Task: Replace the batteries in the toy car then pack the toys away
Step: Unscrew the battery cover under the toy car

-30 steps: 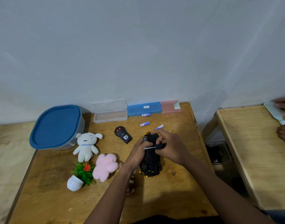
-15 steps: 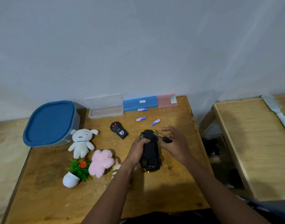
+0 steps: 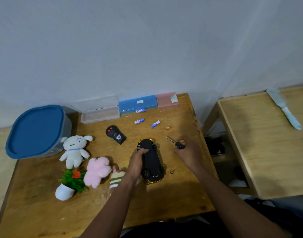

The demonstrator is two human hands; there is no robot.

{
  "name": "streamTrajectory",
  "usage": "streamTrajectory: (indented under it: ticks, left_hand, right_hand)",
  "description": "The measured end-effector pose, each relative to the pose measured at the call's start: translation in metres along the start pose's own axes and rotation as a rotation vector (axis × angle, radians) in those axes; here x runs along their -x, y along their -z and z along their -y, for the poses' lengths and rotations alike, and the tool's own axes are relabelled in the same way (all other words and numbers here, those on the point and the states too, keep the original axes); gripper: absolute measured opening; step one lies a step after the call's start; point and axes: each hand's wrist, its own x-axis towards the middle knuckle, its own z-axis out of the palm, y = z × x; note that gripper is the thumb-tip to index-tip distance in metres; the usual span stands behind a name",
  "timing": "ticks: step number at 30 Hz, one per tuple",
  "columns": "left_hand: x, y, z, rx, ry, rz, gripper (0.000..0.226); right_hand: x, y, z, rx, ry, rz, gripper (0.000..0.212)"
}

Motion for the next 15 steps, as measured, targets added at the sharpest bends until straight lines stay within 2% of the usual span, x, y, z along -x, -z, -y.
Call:
streamTrajectory:
  ticks: [8, 15]
  left_hand:
    - [0.007, -0.013, 0.001, 0.011, 0.048, 0.098, 0.034]
    - [0.006, -0.009, 0.008, 0.038, 0.087, 0.071, 0.042]
  right_hand:
    - [0.002, 0.006, -0.003, -0.002, 0.025, 0.052, 0.029]
    - [0.015, 0.015, -0.011, 0.031, -0.003, -0.028, 0.013]
